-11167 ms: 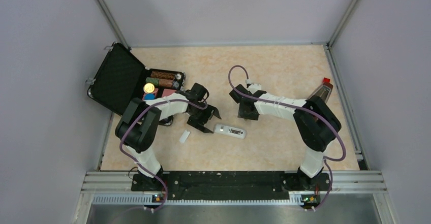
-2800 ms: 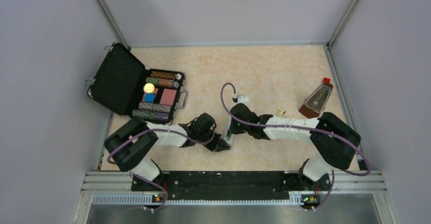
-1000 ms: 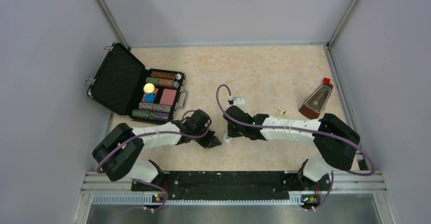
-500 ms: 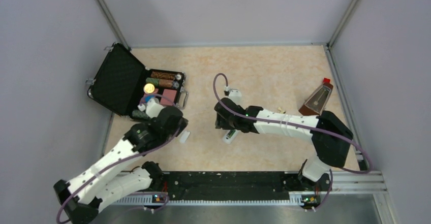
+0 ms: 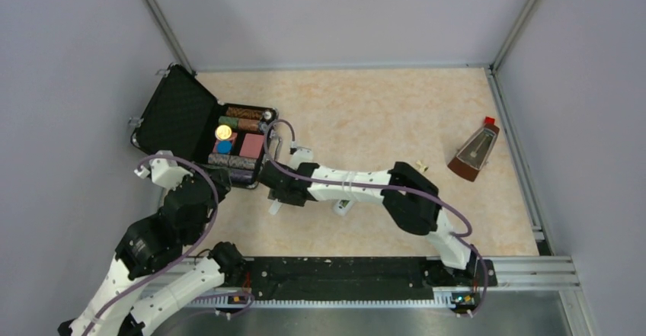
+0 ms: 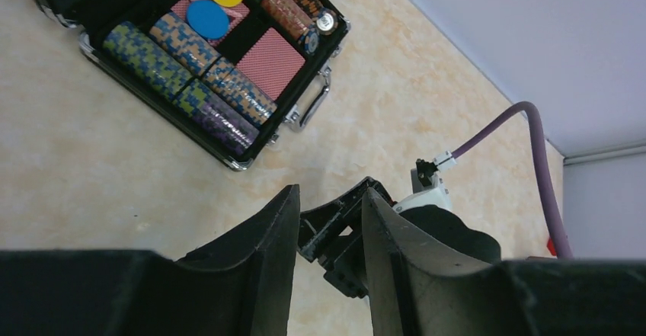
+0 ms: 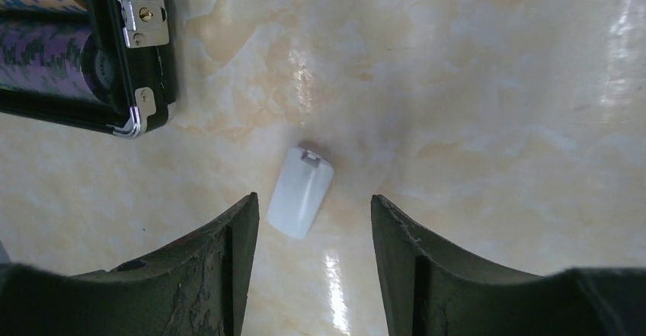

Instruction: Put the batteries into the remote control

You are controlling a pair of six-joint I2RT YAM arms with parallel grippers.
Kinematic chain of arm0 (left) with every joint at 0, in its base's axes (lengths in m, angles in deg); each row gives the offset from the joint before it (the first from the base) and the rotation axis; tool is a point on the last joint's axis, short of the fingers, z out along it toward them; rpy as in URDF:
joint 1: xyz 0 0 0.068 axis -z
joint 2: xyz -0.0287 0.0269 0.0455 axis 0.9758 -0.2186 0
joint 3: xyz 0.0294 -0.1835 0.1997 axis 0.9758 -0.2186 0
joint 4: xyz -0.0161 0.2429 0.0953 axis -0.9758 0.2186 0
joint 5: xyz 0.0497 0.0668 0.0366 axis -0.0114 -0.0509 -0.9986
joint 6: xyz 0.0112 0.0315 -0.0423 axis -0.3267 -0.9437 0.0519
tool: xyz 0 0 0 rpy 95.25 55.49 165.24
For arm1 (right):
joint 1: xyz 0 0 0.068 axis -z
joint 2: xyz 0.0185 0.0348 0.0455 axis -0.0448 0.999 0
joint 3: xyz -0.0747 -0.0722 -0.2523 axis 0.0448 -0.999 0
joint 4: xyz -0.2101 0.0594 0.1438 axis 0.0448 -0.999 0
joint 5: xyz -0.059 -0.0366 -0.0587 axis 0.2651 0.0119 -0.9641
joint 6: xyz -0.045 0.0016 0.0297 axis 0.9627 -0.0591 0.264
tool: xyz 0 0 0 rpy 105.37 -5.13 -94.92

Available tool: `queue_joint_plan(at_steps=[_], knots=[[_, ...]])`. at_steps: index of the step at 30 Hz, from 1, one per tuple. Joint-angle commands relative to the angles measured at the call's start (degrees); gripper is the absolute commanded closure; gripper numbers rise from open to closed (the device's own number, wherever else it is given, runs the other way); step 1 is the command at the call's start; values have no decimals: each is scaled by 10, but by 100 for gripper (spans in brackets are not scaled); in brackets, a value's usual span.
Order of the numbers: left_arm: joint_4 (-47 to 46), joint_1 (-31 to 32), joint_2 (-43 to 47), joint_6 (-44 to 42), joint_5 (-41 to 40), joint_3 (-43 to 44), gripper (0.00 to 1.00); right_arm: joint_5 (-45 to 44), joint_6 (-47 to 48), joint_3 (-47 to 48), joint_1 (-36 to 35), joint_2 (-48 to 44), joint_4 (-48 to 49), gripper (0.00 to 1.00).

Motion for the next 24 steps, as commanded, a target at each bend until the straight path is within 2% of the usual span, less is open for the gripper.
queue_joint_plan(at_steps=[1, 8, 16, 21, 24], knots=[[32, -2, 27, -44, -43, 19, 59, -65, -99, 151, -28, 73, -146, 45], [29, -2, 55, -90, -61, 40, 58, -74, -148, 279, -43, 175, -243, 44], [43, -2, 72, -103, -70, 42, 58, -106, -173, 297, -47, 210, -273, 45], [48, -2, 83, -103, -72, 40, 58, -143, -137, 335, -47, 250, -274, 49], [52, -2, 87, -103, -79, 43, 58, -152, -105, 365, -47, 273, -275, 55]])
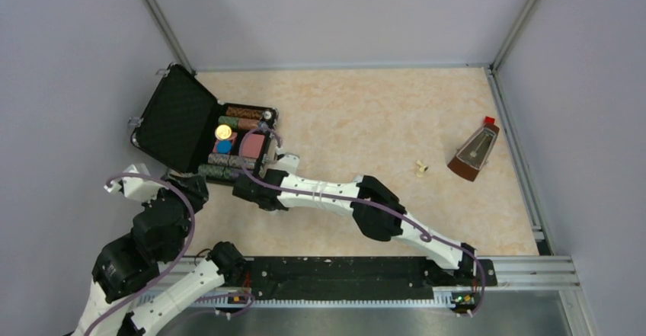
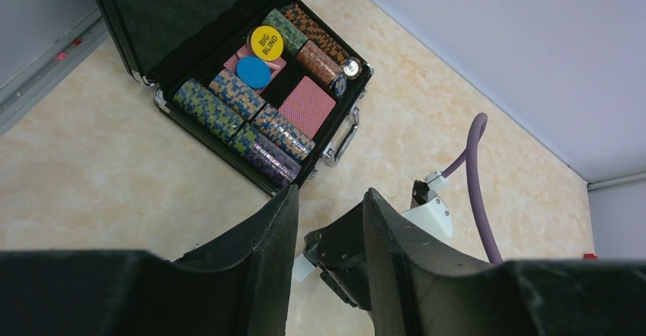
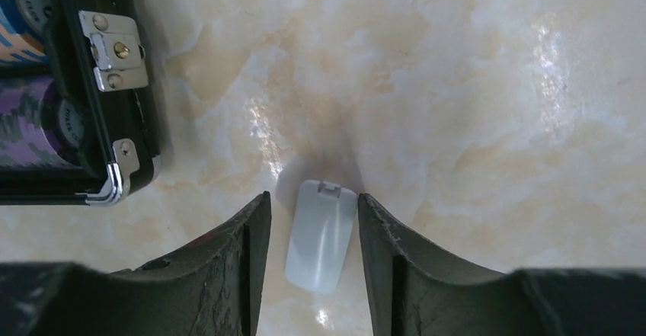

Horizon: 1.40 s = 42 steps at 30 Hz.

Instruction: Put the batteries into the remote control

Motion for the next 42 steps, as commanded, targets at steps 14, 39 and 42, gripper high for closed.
queue_joint_plan(at_steps=[14, 39, 42], knots=[[4, -2, 21, -1, -28, 5, 58, -61, 221, 53, -9, 68, -17, 66], [-4, -2, 22, 11, -21, -9, 59, 25, 140, -74, -7, -19, -23, 40], [-6, -2, 21, 10, -21, -11, 59, 29, 120, -79, -7, -25, -29, 40]])
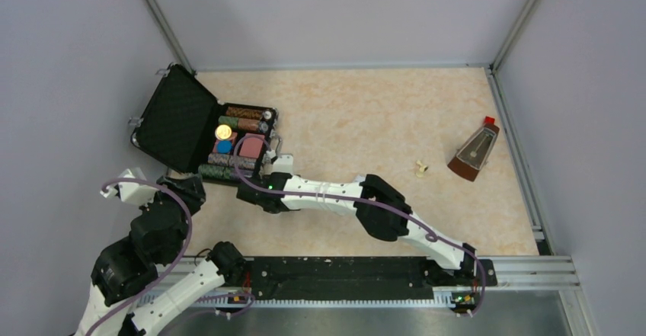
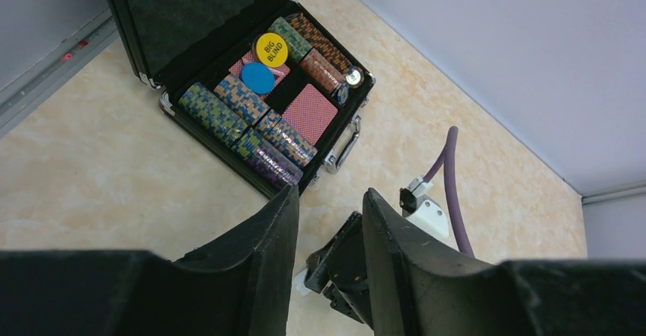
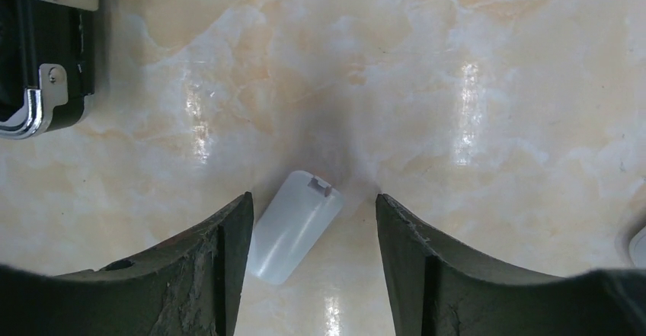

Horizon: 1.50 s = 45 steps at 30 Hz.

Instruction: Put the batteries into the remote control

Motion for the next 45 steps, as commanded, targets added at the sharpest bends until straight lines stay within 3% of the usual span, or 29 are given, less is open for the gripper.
queue_joint_plan(at_steps=[1, 4, 8, 20, 23, 27, 31, 34, 36, 39, 45], knots=[[-9, -2, 3, 0, -4, -5, 59, 29, -65, -11, -3, 8, -66, 40], [-10, -2, 4, -2, -5, -4, 59, 39, -72, -1, -3, 19, -68, 46], [-8, -2, 6, -4, -5, -2, 59, 46, -78, 13, 1, 39, -76, 61], [-11, -2, 8, -3, 7, -7, 59, -1, -5, 10, 15, 31, -72, 77], [-11, -2, 6, -1, 14, -10, 59, -38, 57, -35, 23, -1, -33, 80], [-10, -2, 5, 3, 18, -12, 59, -51, 147, -165, 49, -79, 81, 80], [-13, -2, -1, 4, 19, -13, 59, 6, 259, -315, 99, -168, 236, 78], [-16, -1, -6, 6, 21, -16, 59, 56, 350, -379, 124, -202, 332, 70], [-19, -1, -10, 7, 24, -19, 59, 70, 398, -379, 131, -202, 341, 56], [-20, -2, -17, 10, 28, -21, 59, 73, 402, -353, 134, -195, 315, 43], [-24, -2, -23, 17, 34, -28, 59, 70, 283, -285, 130, -185, 226, 34]])
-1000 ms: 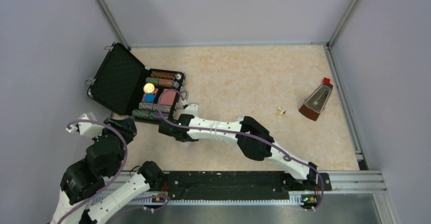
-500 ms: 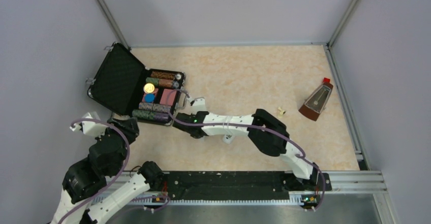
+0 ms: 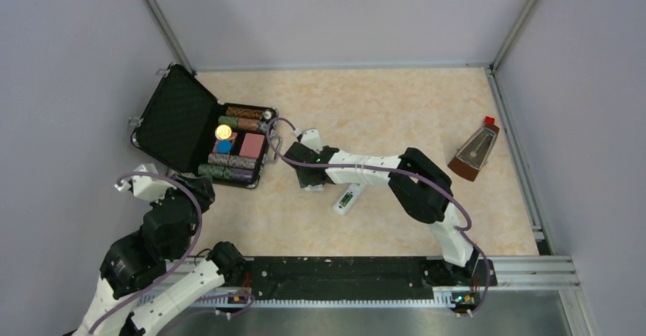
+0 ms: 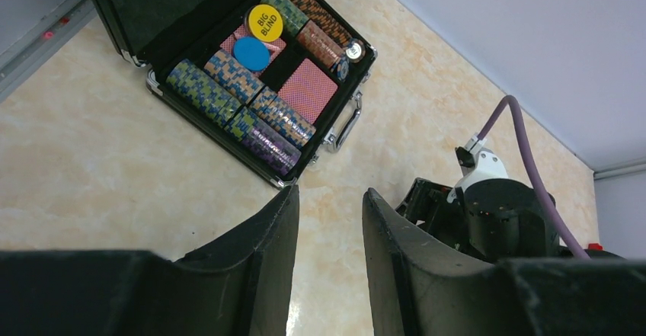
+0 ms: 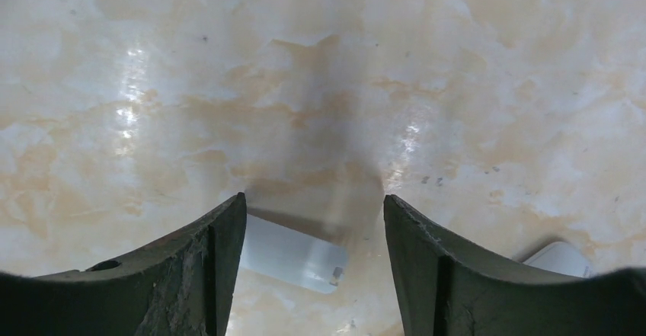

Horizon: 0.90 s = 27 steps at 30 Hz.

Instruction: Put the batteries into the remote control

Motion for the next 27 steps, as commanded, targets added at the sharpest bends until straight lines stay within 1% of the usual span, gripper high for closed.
queue_joint_plan(at_steps=[1, 3, 6, 9, 12, 14, 16, 19, 22, 27], knots=[[-21, -2, -12, 8, 8, -7, 59, 20, -57, 53, -11, 6, -49, 34], [-20, -2, -12, 7, 10, -6, 59, 27, -37, 56, -16, -1, -47, 34], [-15, -2, -13, 8, 13, -4, 59, 50, 33, 41, -16, -26, -26, 32], [-12, -2, -11, 13, 15, -2, 59, 98, 141, 25, -15, -51, -2, 27], [-11, -2, -9, 17, 19, -2, 59, 157, 252, 23, -13, -50, -10, 24], [-11, -2, -10, 19, 21, -1, 59, 194, 318, 23, -11, -44, -28, 23], [-8, -2, -9, 23, 22, 3, 59, 220, 364, 23, -9, -40, -42, 23], [-5, -1, -8, 26, 21, 11, 59, 238, 410, 29, -4, -33, -64, 24], [-4, -2, -8, 26, 19, 17, 59, 237, 438, 41, 0, -19, -84, 24], [1, -2, -13, 29, 21, 23, 59, 246, 463, 77, 16, 17, -127, 28]])
